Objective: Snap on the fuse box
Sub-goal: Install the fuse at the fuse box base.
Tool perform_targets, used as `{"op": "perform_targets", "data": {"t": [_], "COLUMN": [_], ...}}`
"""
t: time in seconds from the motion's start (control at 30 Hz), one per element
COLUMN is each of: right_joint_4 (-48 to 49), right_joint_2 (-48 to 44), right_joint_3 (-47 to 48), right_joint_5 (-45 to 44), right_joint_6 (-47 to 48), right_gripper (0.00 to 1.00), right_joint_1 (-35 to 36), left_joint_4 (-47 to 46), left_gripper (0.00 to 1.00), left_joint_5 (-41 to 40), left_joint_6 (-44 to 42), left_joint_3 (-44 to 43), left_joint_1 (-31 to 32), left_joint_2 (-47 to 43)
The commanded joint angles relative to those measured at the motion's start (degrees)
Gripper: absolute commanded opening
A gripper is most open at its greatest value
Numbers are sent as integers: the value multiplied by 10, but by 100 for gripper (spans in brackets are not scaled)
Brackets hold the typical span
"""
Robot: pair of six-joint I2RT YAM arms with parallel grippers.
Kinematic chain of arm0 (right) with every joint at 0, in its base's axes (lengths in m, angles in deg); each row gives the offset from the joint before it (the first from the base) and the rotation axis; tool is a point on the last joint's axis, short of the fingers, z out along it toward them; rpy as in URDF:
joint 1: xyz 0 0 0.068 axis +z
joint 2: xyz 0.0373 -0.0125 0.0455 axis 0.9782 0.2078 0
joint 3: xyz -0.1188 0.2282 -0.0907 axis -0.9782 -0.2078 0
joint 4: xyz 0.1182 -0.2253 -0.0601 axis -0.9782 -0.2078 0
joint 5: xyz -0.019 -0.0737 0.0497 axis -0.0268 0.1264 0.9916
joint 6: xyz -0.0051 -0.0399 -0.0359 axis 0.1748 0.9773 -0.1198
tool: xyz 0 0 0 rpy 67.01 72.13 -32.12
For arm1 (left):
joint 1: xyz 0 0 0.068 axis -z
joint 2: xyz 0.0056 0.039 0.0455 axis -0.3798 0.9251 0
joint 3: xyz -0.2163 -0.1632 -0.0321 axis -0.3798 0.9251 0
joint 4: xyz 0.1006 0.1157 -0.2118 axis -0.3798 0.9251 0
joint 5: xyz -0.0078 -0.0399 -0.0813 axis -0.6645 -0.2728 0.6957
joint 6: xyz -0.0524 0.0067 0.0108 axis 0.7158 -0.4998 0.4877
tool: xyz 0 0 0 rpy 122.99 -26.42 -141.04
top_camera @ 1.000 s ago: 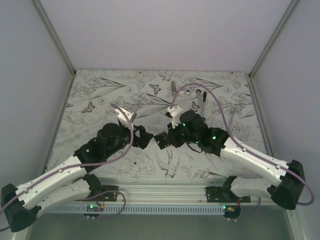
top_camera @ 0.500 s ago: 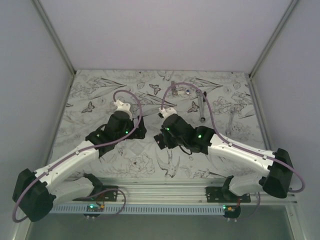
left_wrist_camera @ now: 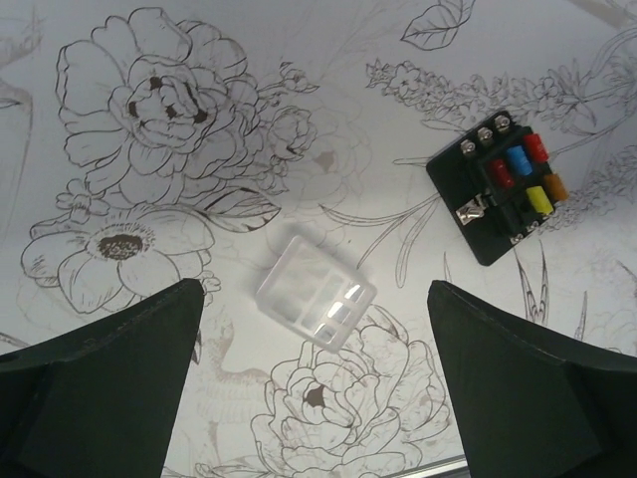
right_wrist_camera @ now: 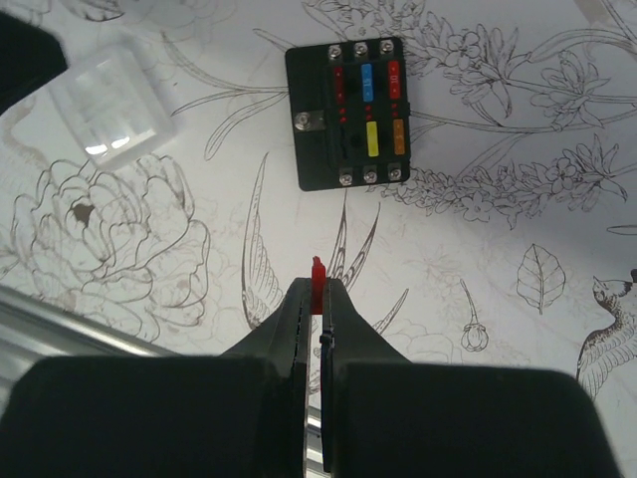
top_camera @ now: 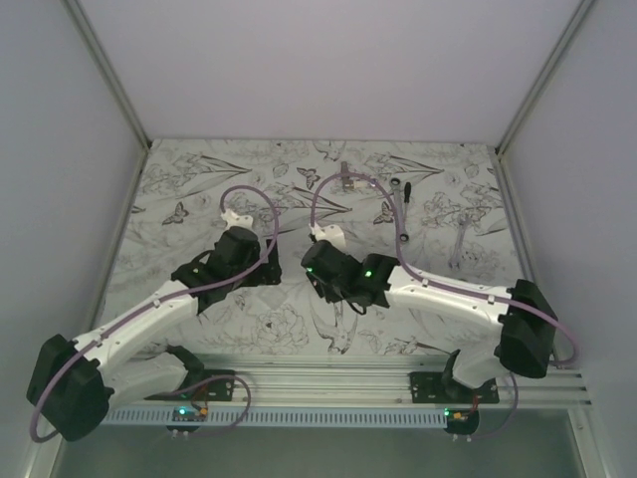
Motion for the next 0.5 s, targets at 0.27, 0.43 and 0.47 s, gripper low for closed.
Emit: {"op": "perform_targets", "data": {"t": [0.27, 0.43, 0.47], "right_joint_4": [-20, -38, -41], "right_joint_2": [88, 125, 130], "right_joint_3": [71, 119, 127], "right_joint_5": [-64, -58, -59], "right_joint_6": [-44, -43, -43], "right_gripper": [0, 0, 0], "right_joint_1": [5, 5, 5], "left_joint_4": [17, 18, 17], "left_gripper": [100, 100, 100], "left_joint_5": [-40, -49, -52], "left_joint_6": [14, 14, 17], "left_joint_3": [29, 40, 43], "left_joint_1": [-6, -6, -6], "left_joint_2": [-35, -78, -88]}}
